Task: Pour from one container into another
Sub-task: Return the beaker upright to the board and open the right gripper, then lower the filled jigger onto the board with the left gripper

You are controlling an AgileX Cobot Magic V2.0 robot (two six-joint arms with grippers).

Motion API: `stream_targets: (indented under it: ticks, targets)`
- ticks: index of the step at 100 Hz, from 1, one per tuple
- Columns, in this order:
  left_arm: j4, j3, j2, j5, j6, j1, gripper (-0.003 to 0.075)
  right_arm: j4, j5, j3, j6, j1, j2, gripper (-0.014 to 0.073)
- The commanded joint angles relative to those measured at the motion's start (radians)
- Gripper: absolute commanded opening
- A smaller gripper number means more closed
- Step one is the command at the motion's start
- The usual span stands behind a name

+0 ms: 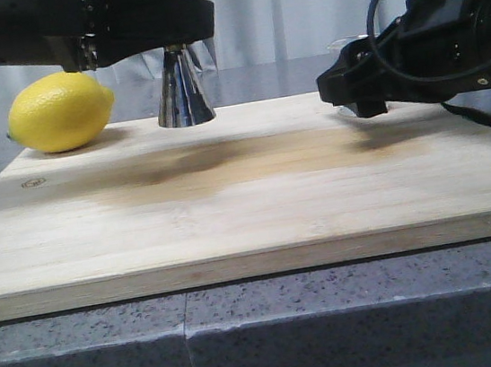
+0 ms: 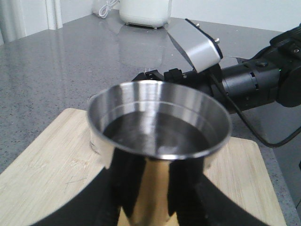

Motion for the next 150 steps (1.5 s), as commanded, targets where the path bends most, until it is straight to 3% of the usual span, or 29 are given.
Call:
stream_targets:
  ticks: [1,19,52,71,99,150]
  targets:
    - [-0.085,-0.029,-0.050,0.102,-0.006,-0.007,0.0220,-0.008,-0.053,-0.025,0.022,0.002,-0.070,0.0548]
    - [-0.085,-0.029,-0.050,0.102,-0.006,-0.007,0.0220,-0.008,0.169,-0.025,0.061,0.029,-0.194,0.0556]
    - [-0.085,-0.029,-0.050,0.102,-0.006,-0.007,0.0220,0.054,0.712,-0.025,0.114,0.048,-0.472,0.0555]
    - [-0.085,-0.029,-0.050,0.102,-0.006,-0.007,0.0220,0.062,0.904,-0.025,0.114,0.048,-0.622,0.0555]
    - [-0.085,-0.029,-0.050,0.102,-0.006,-0.007,0.0220,0.062,1.025,-0.025,0.114,0.048,-0.751,0.0555]
    - [-0.087,-0.029,-0.050,0.102,-0.006,-0.007,0.0220,0.056,1.058,-0.025,0.114,0.048,-0.763,0.0555]
